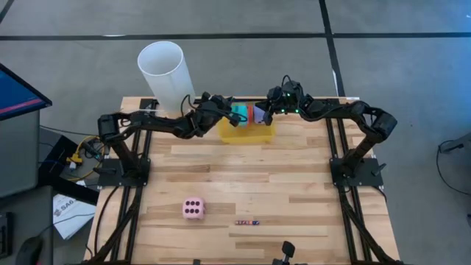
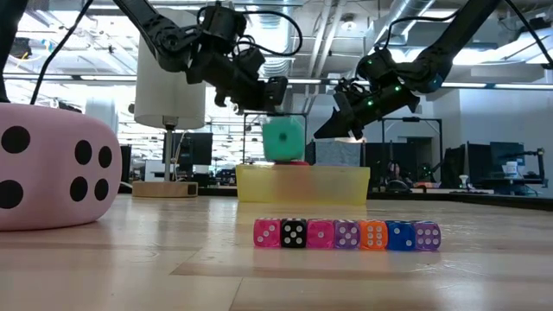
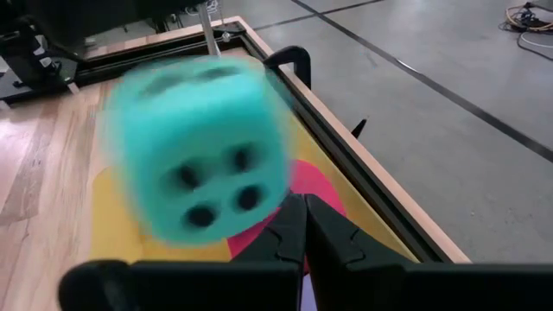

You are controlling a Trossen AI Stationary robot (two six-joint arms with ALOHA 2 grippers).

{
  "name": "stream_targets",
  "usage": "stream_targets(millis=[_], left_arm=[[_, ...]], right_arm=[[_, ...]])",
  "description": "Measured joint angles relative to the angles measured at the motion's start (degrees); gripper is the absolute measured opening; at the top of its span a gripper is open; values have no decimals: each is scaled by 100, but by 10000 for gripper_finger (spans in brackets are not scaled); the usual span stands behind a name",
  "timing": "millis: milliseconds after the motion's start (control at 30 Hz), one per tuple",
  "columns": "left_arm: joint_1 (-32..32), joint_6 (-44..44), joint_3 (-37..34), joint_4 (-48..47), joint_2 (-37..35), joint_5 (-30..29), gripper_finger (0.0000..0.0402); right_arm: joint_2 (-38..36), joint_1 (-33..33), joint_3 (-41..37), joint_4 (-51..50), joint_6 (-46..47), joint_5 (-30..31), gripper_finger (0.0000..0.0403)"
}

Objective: Pick & Place Dice
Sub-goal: Adjust the big light blue dice in the yellow bin

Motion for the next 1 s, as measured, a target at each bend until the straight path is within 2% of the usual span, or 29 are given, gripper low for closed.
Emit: stream_targets(millis=[867,1000], left_arm=[[-52,6,-4,-180,11,-26,2],[-59,379,-11,-262,-98,-3,3]], right_arm=[[-7,-5,0,34,-20,3,0],[-188,-62,-7,-14,-19,2,0]])
